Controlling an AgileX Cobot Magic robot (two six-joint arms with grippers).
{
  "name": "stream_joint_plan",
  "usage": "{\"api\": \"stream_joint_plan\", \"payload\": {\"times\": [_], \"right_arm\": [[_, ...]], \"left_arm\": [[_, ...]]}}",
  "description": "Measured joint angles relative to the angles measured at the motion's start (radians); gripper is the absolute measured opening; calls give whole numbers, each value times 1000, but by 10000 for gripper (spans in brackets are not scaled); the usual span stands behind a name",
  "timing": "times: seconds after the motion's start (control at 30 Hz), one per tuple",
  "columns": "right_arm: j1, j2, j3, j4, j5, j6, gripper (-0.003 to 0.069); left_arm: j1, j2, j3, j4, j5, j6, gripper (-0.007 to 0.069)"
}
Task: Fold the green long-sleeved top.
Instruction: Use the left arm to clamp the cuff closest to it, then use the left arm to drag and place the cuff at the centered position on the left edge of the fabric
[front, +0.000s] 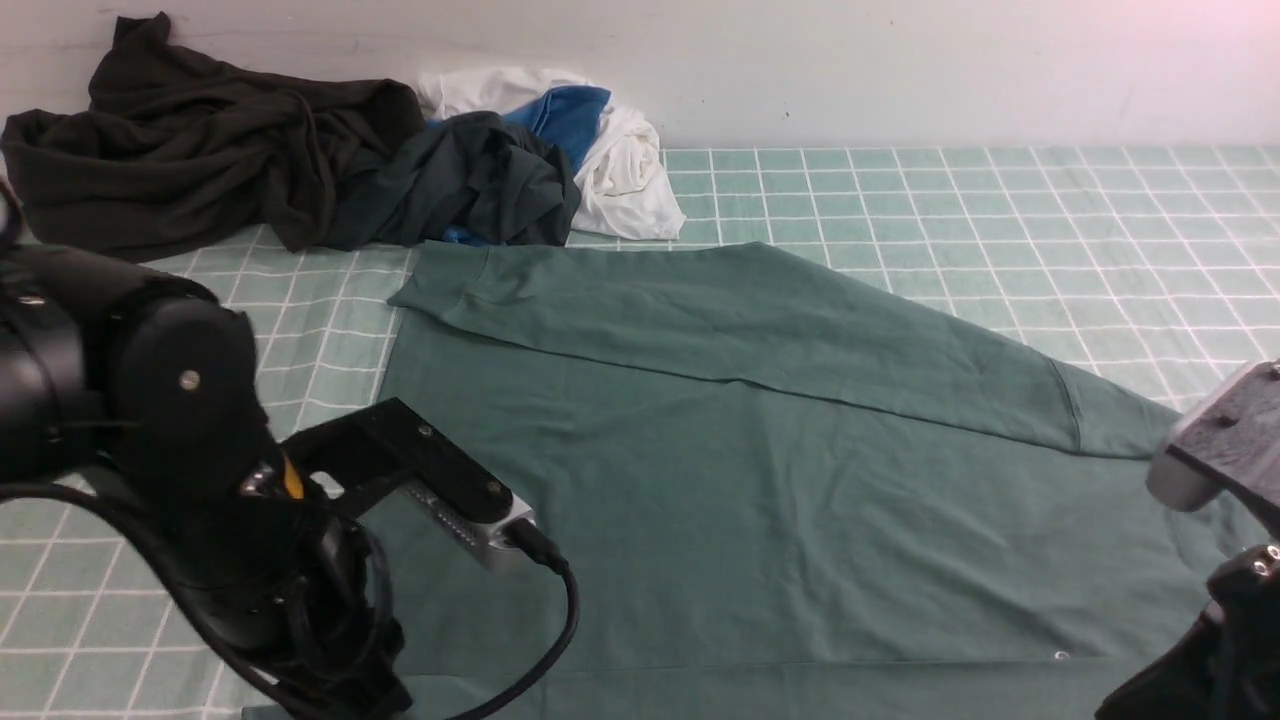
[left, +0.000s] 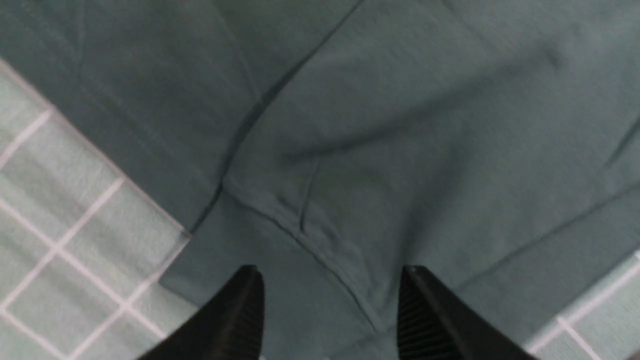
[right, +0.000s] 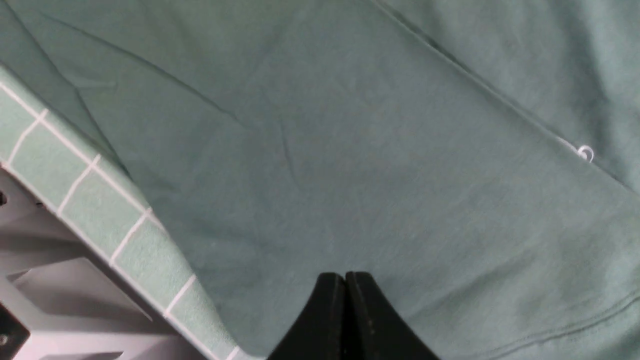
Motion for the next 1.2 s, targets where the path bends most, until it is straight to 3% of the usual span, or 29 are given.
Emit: {"api": "stream_joint_plan", "payload": {"times": [0.1,0.33,0.47,0.67,1.03,1.2], "right_arm": [[0,19,0,-2,-39,-1,-14],[0,26,-2,-3,-105,-4,-14],[0,26,-2,-4,-134,-8,-14],[0,26,-2,-4,-151,-11,-14],[0,26,-2,-78,-240,-6,-14],[0,26,-2,-181,-263,93,-14]], "left_arm": [[0,125,0,42,-80,0,442],[0,284,0,95,-151,0,454],[0,311,-10,74,-144,0,357],[0,305,-58,20,-64,9,36],[-1,287,-429,91,68,12,16],[-1,354,-641,142,121,12,16]]}}
